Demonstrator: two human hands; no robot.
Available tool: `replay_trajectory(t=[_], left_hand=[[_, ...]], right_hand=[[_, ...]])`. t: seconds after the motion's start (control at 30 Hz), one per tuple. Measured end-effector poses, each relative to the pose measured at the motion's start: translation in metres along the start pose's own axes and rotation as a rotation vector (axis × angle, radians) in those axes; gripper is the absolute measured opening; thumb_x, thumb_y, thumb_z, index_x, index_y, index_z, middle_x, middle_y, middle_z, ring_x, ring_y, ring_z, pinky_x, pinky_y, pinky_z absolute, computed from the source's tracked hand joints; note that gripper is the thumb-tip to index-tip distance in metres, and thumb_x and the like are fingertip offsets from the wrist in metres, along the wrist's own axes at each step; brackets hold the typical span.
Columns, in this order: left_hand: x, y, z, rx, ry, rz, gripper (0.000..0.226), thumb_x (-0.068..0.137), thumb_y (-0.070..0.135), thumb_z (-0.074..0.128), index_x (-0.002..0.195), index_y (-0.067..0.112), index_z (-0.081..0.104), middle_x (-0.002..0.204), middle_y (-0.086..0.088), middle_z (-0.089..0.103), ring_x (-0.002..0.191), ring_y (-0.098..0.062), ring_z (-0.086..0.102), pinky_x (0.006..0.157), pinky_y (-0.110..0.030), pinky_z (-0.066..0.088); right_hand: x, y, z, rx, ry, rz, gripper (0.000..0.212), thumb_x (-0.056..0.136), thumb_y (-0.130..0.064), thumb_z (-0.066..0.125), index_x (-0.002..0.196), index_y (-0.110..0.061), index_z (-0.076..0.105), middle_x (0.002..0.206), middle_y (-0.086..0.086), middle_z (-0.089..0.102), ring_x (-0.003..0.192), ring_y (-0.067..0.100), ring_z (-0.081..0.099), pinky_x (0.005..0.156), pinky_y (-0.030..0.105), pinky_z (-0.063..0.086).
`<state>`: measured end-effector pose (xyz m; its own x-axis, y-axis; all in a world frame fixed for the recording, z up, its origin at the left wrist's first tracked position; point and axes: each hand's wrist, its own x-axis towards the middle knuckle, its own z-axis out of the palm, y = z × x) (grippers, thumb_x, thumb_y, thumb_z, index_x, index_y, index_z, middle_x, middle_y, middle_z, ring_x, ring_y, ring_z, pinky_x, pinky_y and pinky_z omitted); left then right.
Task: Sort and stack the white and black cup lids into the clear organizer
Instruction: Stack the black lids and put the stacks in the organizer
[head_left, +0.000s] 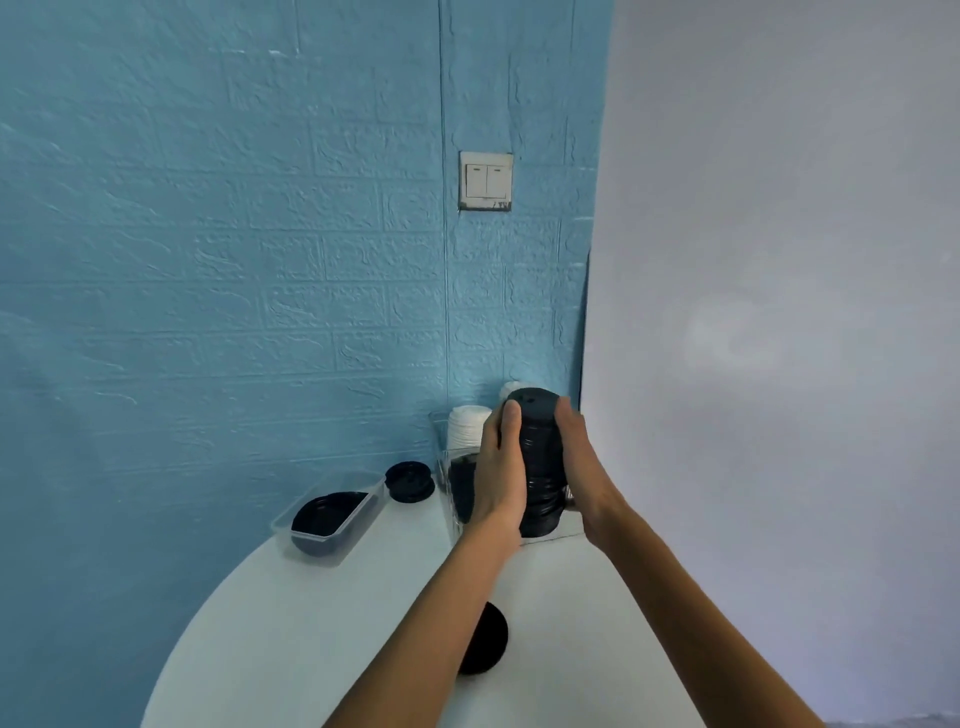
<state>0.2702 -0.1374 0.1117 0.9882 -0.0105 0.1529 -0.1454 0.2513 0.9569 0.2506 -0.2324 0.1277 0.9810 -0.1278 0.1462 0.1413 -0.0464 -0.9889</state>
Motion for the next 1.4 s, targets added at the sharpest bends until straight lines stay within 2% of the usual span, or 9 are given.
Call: replay_trajectory(t=[0.1, 0.2, 0.3, 0.43, 0.6, 0.8, 1.0, 1.17, 1.4], left_hand=[[0.018, -0.001, 0.018, 0.024, -0.033, 0.008, 0.071, 0.086, 0.087, 0.041, 0.144, 0.047, 0.050, 0.135, 0.013, 0.060, 0.124, -0.013, 0.058, 0.096, -0.032, 0.047], [0.037, -0.013, 0.033, 0.052, -0.010, 0.028, 0.057, 0.101, 0.071, 0.035, 0.148, 0.042, 0.047, 0.136, 0.014, 0.055, 0.130, -0.015, 0.052, 0.109, -0.036, 0.042], [0.050, -0.027, 0.042, 0.087, -0.001, 0.012, 0.057, 0.102, 0.069, 0.032, 0.150, 0.041, 0.045, 0.131, 0.017, 0.052, 0.124, -0.011, 0.049, 0.117, -0.041, 0.038], [0.061, -0.038, 0.050, 0.098, 0.021, 0.034, 0.052, 0.104, 0.067, 0.035, 0.146, 0.040, 0.049, 0.121, 0.018, 0.056, 0.116, -0.010, 0.051, 0.103, -0.031, 0.039], [0.067, -0.042, 0.057, 0.139, 0.079, 0.065, 0.052, 0.103, 0.066, 0.035, 0.145, 0.039, 0.051, 0.131, 0.009, 0.061, 0.125, -0.017, 0.054, 0.110, -0.035, 0.040], [0.065, -0.047, 0.062, 0.219, 0.089, 0.024, 0.055, 0.102, 0.070, 0.027, 0.148, 0.046, 0.046, 0.138, 0.009, 0.060, 0.116, -0.015, 0.053, 0.095, -0.030, 0.034], [0.062, -0.062, 0.067, 0.154, 0.071, 0.009, 0.050, 0.104, 0.067, 0.033, 0.145, 0.045, 0.048, 0.130, 0.011, 0.062, 0.127, -0.022, 0.056, 0.110, -0.041, 0.043], [0.062, -0.070, 0.073, 0.214, 0.154, 0.058, 0.050, 0.104, 0.065, 0.029, 0.147, 0.044, 0.046, 0.136, 0.004, 0.065, 0.126, -0.026, 0.059, 0.111, -0.051, 0.044], [0.068, -0.073, 0.078, 0.222, 0.242, 0.076, 0.047, 0.107, 0.059, 0.031, 0.145, 0.038, 0.048, 0.137, 0.002, 0.065, 0.127, -0.027, 0.058, 0.113, -0.051, 0.041]], right_hand=[[0.023, 0.001, -0.012, -0.019, 0.035, -0.043, 0.081, 0.077, -0.093, 0.028, 0.141, -0.045, 0.042, 0.135, -0.008, 0.059, 0.124, 0.013, 0.057, 0.105, 0.045, 0.047], [0.044, 0.010, -0.021, -0.011, 0.066, -0.087, 0.073, 0.088, -0.085, 0.028, 0.142, -0.038, 0.042, 0.133, -0.006, 0.059, 0.123, 0.015, 0.058, 0.109, 0.047, 0.047], [0.058, 0.022, -0.027, -0.020, 0.099, -0.082, 0.073, 0.089, -0.084, 0.026, 0.143, -0.036, 0.040, 0.130, -0.012, 0.056, 0.124, 0.013, 0.056, 0.109, 0.043, 0.046], [0.071, 0.035, -0.032, 0.025, 0.126, -0.067, 0.072, 0.090, -0.082, 0.028, 0.143, -0.035, 0.040, 0.130, -0.011, 0.055, 0.122, 0.011, 0.055, 0.111, 0.045, 0.045], [0.080, 0.037, -0.035, 0.048, 0.107, -0.068, 0.077, 0.083, -0.086, 0.029, 0.139, -0.037, 0.046, 0.133, -0.002, 0.061, 0.123, 0.019, 0.059, 0.108, 0.049, 0.047], [0.082, 0.044, -0.043, 0.017, 0.122, -0.074, 0.066, 0.093, -0.078, 0.026, 0.140, -0.036, 0.044, 0.133, -0.003, 0.058, 0.121, 0.017, 0.058, 0.108, 0.046, 0.047], [0.084, 0.058, -0.046, 0.037, 0.118, -0.018, 0.079, 0.083, -0.087, 0.028, 0.139, -0.035, 0.049, 0.133, 0.001, 0.062, 0.122, 0.021, 0.060, 0.109, 0.049, 0.047], [0.087, 0.062, -0.049, 0.043, 0.096, 0.007, 0.089, 0.073, -0.095, 0.030, 0.138, -0.037, 0.052, 0.133, -0.001, 0.063, 0.123, 0.020, 0.061, 0.110, 0.048, 0.045], [0.099, 0.061, -0.047, 0.033, 0.083, 0.009, 0.094, 0.074, -0.095, 0.028, 0.139, -0.031, 0.053, 0.134, 0.003, 0.062, 0.123, 0.024, 0.060, 0.112, 0.051, 0.043]])
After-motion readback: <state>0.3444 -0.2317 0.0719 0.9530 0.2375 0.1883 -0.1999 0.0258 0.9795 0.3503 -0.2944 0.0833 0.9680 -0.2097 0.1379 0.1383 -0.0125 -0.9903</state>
